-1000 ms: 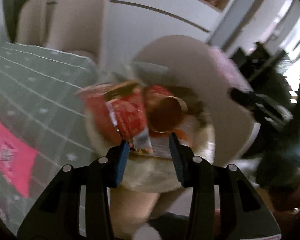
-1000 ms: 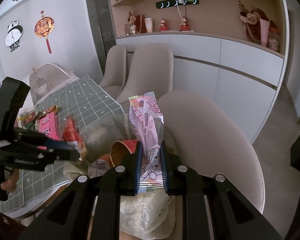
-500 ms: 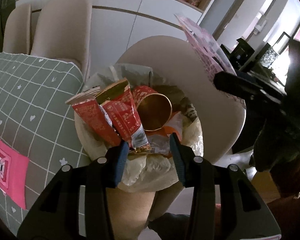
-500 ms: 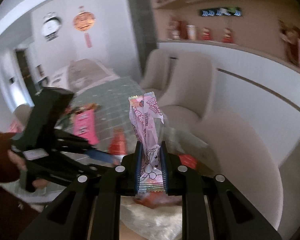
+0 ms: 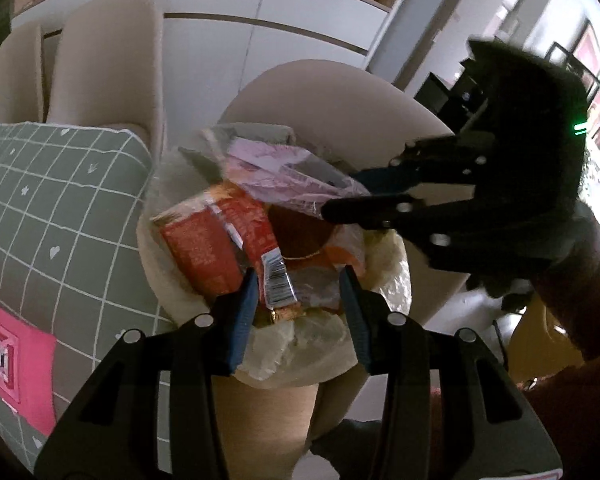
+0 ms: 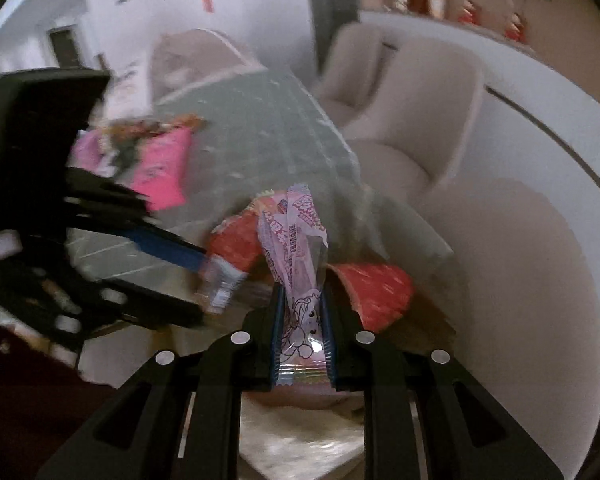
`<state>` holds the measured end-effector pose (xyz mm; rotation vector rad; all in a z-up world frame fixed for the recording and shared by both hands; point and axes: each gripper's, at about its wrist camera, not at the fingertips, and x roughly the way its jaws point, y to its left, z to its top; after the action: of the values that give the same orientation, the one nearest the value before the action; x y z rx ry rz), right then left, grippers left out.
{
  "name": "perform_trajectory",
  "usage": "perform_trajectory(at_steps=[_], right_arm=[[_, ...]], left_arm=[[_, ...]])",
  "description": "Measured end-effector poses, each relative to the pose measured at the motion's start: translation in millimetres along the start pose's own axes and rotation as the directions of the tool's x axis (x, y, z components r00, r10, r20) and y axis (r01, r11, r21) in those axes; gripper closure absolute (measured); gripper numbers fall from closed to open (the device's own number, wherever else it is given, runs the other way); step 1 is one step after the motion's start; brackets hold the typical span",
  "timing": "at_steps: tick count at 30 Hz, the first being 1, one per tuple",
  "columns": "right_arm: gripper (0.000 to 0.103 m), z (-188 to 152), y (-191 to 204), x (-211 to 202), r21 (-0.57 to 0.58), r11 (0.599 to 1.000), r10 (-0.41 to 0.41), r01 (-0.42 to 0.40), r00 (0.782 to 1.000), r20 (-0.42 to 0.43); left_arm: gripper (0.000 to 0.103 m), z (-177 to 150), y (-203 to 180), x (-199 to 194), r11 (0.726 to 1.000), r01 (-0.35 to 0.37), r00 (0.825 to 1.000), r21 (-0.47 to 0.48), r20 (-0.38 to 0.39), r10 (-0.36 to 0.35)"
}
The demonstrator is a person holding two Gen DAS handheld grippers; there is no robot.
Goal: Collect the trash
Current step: 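Open both tools to drop the red box and pink wrapper into the bin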
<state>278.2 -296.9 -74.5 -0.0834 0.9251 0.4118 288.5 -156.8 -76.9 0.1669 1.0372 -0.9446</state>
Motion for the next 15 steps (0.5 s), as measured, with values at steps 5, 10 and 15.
perform_trajectory(at_steps=[5,10,15], right_arm=[[0.085,-7,-15,15,0.054,0.998,-0.033,0.035,0.999,-0.033],[0.085,-15,-8,19,0.052,0.998,-0.041,0.044,0.998,-0.048],[0.085,-17,-2,26,0.057,0.997,-0.046,0.05,0.997,-0.057]], left_arm=[[0.063,6,11,-7,0.998,-0.044,0.999,-0.053,0.027,0.046],[0.063,10,25,-25,0.981,-0.116,0.986,-0.155,0.1,0.133],[0.063,8,47,-42,0.941,-0.117,0.974,-0.317,0.147,0.171]])
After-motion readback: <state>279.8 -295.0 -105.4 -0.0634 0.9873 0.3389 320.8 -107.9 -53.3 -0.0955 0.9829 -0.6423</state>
